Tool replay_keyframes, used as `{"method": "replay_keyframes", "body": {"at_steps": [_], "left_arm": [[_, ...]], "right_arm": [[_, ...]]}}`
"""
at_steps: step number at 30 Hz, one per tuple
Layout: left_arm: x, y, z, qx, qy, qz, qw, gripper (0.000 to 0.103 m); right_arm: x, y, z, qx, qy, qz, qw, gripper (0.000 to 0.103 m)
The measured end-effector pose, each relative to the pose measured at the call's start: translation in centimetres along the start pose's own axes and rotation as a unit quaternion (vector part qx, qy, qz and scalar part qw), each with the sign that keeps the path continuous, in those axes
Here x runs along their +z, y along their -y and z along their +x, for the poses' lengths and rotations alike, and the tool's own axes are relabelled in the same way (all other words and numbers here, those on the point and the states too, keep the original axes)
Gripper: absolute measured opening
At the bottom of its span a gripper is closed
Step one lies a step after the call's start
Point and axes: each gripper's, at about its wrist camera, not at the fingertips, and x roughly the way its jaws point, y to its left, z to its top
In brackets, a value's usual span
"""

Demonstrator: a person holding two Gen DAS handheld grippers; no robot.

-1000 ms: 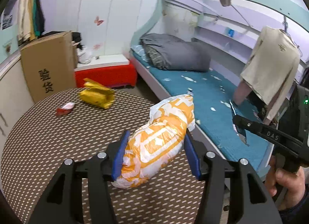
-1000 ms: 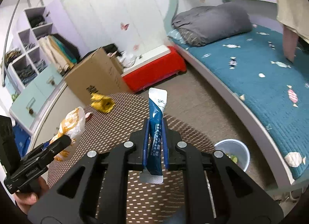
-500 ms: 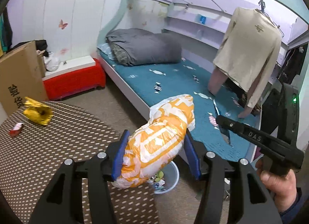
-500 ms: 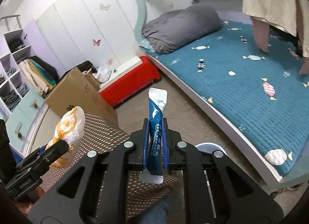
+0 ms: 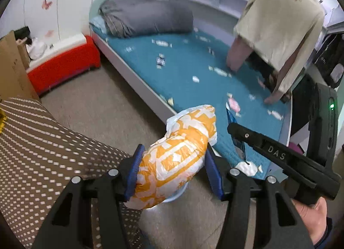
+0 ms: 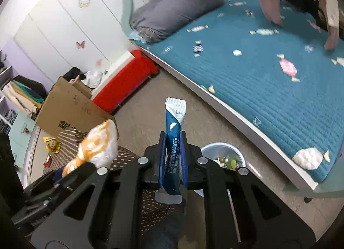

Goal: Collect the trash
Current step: 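Carry the bread bag and toothpaste tube over the bin, then open both tools to drop the bread bag and tube into the bin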

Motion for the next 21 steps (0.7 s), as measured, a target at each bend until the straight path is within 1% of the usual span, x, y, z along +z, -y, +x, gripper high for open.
{"method": "replay_keyframes", "body": {"at_steps": [4, 9, 12, 13, 15, 16, 17, 18, 19, 20, 21], "left_arm": [[-0.3, 0.0, 3.1, -0.005, -0.035, -0.004, 0.9994, 0.054], [-0.2, 0.2, 5.9, -0.004, -0.063, -0.006, 0.998, 0.054], [-0.1, 0.4, 7.7, -0.008, -0.089, 0.002, 0.996, 0.058], [-0.2, 0.5, 8.4, -0.008, -0.104, 0.011, 0.9945, 0.062], [-0.4, 0.4, 9.0, 0.004, -0.11, 0.011, 0.9938, 0.074], [-0.4, 0.2, 9.3, 0.014, -0.113, 0.006, 0.9935, 0.086], [-0.5, 0.1, 9.6, 0.022, -0.116, 0.001, 0.9931, 0.088], [-0.5, 0.0, 9.8, 0.026, -0.117, -0.002, 0.9927, 0.088], [-0.5, 0.1, 10.1, 0.03, -0.119, -0.001, 0.9924, 0.09], [-0.5, 0.1, 10.2, 0.035, -0.121, 0.002, 0.992, 0.091], [-0.6, 0.1, 10.3, 0.039, -0.122, 0.005, 0.9918, 0.091]], "right_arm": [[-0.2, 1.3, 2.1, -0.004, -0.018, 0.012, 1.0, 0.013], [-0.4, 2.6, 4.4, -0.001, -0.034, 0.03, 0.999, 0.013], [-0.5, 3.6, 5.5, 0.001, -0.042, 0.049, 0.998, 0.014], [-0.6, 4.0, 5.8, 0.001, -0.044, 0.057, 0.997, 0.015], [-0.9, 4.8, 6.8, 0.004, -0.057, 0.071, 0.996, 0.015], [-0.9, 5.0, 7.1, 0.002, -0.061, 0.074, 0.995, 0.017], [-1.2, 5.3, 7.4, 0.0, -0.065, 0.079, 0.995, 0.021], [-1.4, 5.6, 7.7, -0.001, -0.068, 0.084, 0.994, 0.035], [-1.5, 5.8, 7.9, -0.001, -0.069, 0.088, 0.994, 0.058], [-1.7, 6.0, 8.0, -0.001, -0.068, 0.091, 0.993, 0.062], [-1.8, 6.1, 8.0, -0.001, -0.07, 0.094, 0.993, 0.062]]}}
